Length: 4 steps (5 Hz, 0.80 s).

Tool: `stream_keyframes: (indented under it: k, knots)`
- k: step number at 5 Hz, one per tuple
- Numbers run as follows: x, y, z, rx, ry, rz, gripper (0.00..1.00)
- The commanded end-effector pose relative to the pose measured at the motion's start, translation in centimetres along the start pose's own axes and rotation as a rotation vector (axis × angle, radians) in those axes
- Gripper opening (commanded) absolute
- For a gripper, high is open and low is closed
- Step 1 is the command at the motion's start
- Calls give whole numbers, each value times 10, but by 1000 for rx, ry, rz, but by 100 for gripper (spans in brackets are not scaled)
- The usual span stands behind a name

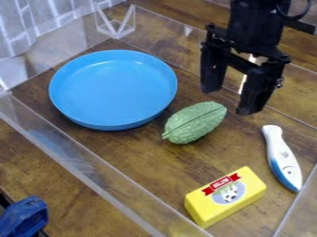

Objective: Remove the yellow brick from inside the blue tray and put it on the table

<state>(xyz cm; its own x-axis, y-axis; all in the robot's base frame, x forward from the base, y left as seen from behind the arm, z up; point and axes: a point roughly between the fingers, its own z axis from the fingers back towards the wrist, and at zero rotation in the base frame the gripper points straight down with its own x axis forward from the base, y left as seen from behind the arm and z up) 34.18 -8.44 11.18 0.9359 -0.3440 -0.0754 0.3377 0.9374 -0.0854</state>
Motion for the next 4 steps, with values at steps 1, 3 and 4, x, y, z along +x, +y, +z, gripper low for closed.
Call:
stream_keyframes:
  k: [1, 3, 4]
  knots:
    - [1, -5, 8, -2, -30, -18, 100]
    - [-2, -8, -1, -14, -11, -28, 100]
    - [-3, -10, -5, -19, -3, -35, 100]
